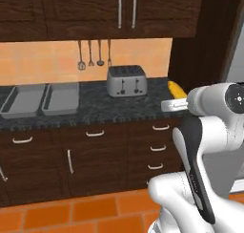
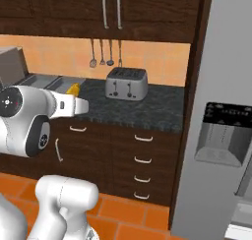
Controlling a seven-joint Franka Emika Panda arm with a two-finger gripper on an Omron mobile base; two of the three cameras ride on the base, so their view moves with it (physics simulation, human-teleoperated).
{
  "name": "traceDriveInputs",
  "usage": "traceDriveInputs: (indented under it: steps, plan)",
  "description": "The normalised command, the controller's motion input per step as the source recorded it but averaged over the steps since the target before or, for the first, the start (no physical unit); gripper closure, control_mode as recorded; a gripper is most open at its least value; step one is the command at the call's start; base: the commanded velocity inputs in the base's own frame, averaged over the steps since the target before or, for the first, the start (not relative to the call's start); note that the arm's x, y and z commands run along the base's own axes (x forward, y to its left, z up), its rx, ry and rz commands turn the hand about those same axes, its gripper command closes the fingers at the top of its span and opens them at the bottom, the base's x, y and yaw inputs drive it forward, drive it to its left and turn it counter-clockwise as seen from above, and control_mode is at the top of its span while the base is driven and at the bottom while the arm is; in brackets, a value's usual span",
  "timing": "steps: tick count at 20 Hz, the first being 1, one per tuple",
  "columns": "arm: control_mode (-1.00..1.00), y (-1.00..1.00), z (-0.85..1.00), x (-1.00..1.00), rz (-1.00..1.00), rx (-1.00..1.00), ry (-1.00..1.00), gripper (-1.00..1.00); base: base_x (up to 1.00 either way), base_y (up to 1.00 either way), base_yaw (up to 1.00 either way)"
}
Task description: Place one corn and one fish in each tupperware on the nearby counter, to pack two identical lunches.
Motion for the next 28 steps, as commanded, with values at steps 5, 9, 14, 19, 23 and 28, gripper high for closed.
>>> traceDriveInputs:
  steps: [5,9,14,19,23,28]
  plan:
    - [1.0,0.0,0.0,0.0,0.0,0.0,0.0,1.0,0.0,1.0,0.01]
    - [1.0,0.0,0.0,0.0,0.0,0.0,0.0,1.0,0.13,1.0,0.01]
    - [1.0,0.0,0.0,0.0,0.0,0.0,0.0,1.0,0.36,1.0,0.0]
    - [1.0,0.0,0.0,0.0,0.0,0.0,0.0,1.0,0.57,0.9,0.01]
    - [1.0,0.0,0.0,0.0,0.0,0.0,0.0,1.0,0.84,0.57,0.03]
    - [1.0,0.0,0.0,0.0,0.0,0.0,0.0,1.0,0.93,-0.02,0.12]
